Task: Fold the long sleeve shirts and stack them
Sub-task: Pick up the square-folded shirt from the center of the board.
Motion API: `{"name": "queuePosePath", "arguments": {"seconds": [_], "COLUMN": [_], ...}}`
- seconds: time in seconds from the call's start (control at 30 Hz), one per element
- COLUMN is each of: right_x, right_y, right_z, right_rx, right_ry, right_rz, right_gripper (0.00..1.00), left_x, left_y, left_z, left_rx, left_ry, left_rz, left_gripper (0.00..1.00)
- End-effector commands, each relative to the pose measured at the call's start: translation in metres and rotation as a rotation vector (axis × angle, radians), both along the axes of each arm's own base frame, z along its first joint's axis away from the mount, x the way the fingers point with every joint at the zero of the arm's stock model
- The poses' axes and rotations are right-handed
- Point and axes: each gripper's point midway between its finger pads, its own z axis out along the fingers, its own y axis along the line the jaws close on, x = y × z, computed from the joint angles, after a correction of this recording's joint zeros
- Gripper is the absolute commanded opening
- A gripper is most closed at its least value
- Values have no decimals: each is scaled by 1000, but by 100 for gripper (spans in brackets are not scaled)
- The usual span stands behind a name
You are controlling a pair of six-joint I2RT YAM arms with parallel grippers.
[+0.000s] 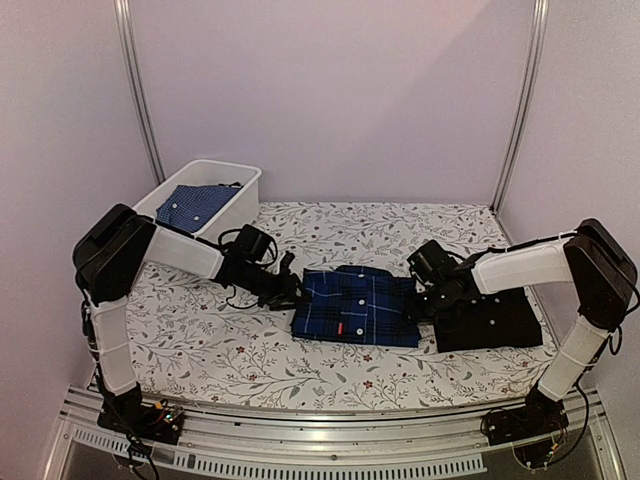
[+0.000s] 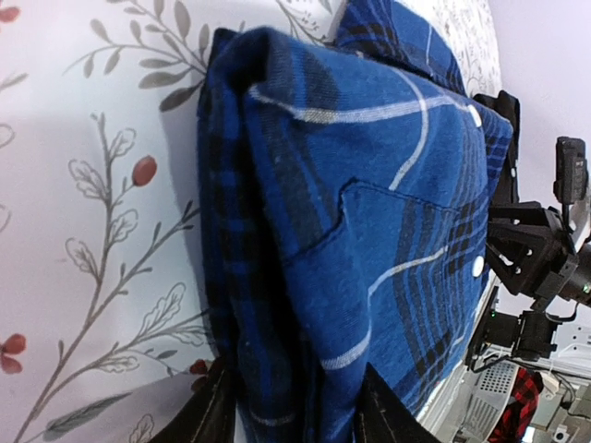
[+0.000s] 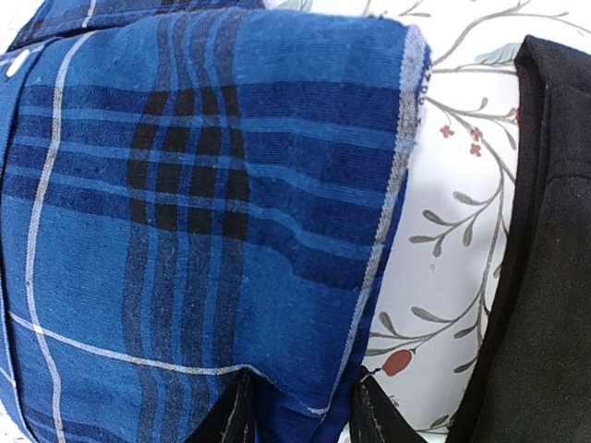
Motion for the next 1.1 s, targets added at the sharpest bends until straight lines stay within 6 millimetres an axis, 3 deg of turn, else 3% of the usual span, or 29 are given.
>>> {"name": "queuePosePath", "arguments": {"seconds": [0.0, 0.17, 0.23, 0.3, 0.5, 0.7, 0.87, 1.07], "right_x": [-8, -8, -6, -7, -3, 9, 13, 9], "right_y": [-2, 0, 3, 10, 35, 62, 82, 87], "right_z": [-18, -20, -17, -11, 25, 62, 57, 37], "right_rx": [5, 17, 25, 57, 144, 182, 173, 144], "right_ry": [46, 52, 44, 48, 9, -66, -56, -18], "right_rz": [6, 13, 19, 41, 103, 140, 158, 166], "right_gripper": [35, 35, 38, 41, 47, 45, 36, 25], "left_x": [-12, -28, -32, -32, -29, -29, -23, -15], "left_y": [13, 10, 12, 15, 36, 54, 63, 71], "left_z": [-41, -53, -51, -44, -9, 9, 20, 45], "left_rx": [131, 167, 168, 163, 143, 139, 123, 104], "left_ry": [90, 134, 140, 129, 76, 42, 30, -8], "left_rz": [3, -10, -1, 12, 42, 22, 32, 35], "left_gripper": [41, 19, 6, 0, 0, 0, 0, 0]}}
